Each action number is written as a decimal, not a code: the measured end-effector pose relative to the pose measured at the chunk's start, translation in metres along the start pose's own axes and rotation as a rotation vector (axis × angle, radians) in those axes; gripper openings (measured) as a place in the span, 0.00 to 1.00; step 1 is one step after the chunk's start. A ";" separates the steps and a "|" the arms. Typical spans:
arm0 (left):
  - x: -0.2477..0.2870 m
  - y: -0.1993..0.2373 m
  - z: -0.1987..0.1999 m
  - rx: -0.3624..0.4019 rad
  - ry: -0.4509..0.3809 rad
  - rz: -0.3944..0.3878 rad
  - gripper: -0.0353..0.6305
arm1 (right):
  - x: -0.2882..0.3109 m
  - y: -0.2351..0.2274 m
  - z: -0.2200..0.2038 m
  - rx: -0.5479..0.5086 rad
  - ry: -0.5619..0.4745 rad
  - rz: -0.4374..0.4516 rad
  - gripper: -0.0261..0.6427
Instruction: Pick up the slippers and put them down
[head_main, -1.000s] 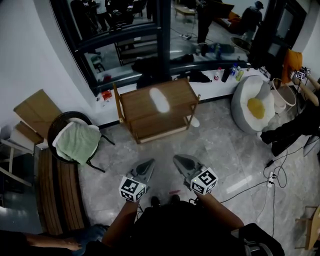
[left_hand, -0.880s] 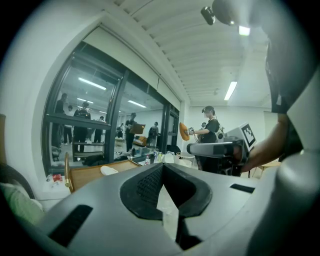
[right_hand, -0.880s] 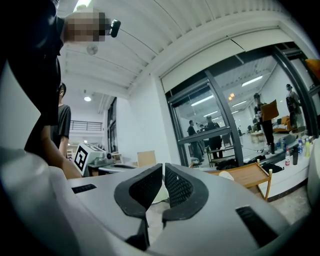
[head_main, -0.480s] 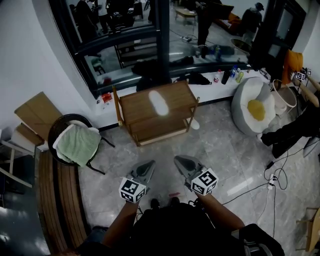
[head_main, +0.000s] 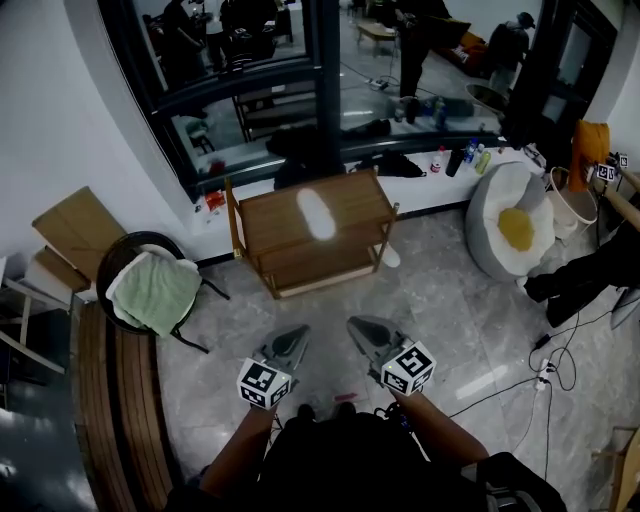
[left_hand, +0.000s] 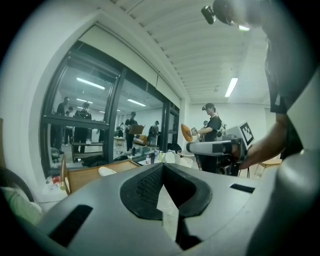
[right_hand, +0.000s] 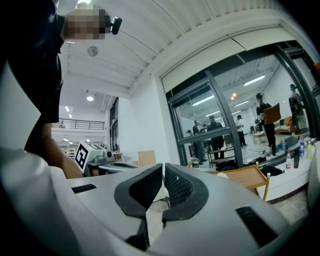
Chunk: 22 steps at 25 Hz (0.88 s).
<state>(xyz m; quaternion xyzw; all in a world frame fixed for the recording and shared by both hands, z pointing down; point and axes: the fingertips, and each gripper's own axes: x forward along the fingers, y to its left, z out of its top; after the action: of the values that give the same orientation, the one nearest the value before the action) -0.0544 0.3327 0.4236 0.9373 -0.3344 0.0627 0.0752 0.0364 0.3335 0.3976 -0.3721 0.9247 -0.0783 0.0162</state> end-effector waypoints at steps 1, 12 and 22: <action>0.003 0.000 0.000 0.003 0.001 0.004 0.06 | -0.001 -0.004 -0.001 -0.001 0.000 0.002 0.08; 0.028 0.036 -0.002 -0.008 0.010 0.031 0.06 | 0.028 -0.039 -0.006 0.024 0.014 -0.003 0.08; 0.067 0.117 0.008 -0.033 -0.005 0.001 0.06 | 0.101 -0.081 -0.005 0.032 0.048 -0.034 0.08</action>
<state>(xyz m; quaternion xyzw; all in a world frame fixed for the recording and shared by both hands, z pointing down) -0.0769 0.2000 0.4390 0.9361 -0.3358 0.0548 0.0895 0.0187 0.2073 0.4176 -0.3857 0.9170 -0.1021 -0.0015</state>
